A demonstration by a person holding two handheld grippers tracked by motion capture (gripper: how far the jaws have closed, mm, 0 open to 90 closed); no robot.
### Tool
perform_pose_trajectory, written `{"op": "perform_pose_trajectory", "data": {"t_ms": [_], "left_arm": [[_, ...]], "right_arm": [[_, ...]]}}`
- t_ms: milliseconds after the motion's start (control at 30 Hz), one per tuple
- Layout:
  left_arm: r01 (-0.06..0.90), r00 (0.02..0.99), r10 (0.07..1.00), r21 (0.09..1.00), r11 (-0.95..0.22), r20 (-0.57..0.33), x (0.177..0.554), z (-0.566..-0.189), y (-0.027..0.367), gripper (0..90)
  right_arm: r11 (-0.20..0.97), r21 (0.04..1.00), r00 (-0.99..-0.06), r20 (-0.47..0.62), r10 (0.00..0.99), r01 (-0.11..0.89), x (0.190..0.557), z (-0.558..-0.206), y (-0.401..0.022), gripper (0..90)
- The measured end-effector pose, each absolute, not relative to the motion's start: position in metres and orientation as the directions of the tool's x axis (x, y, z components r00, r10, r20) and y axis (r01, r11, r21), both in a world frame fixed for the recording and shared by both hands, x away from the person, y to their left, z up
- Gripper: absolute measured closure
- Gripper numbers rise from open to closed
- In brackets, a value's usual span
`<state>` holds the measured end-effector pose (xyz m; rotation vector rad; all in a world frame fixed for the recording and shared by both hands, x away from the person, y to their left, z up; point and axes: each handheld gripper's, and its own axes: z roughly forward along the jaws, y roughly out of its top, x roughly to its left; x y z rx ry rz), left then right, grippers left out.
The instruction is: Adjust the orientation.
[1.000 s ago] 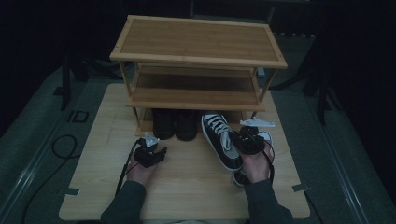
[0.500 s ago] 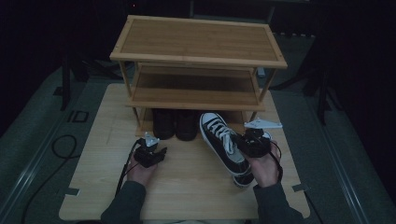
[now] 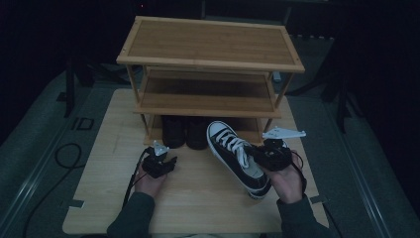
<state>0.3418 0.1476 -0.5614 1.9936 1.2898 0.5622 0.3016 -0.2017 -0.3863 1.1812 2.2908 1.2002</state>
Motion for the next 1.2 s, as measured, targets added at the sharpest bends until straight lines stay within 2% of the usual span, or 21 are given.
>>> {"op": "perform_pose_trajectory", "data": {"t_ms": [567, 1200], "left_arm": [[0.613, 0.415, 0.91, 0.74, -0.275, -0.006, 0.342, -0.561, 0.148, 54.2], [0.614, 0.415, 0.91, 0.74, -0.275, -0.006, 0.342, -0.561, 0.148, 54.2]], "right_arm": [[0.312, 0.833, -0.691, 0.111, 0.715, 0.457, 0.289, -0.345, -0.198, 87.5], [0.257, 0.856, -0.677, 0.138, 0.723, 0.449, 0.339, -0.327, -0.204, 87.5]]}}
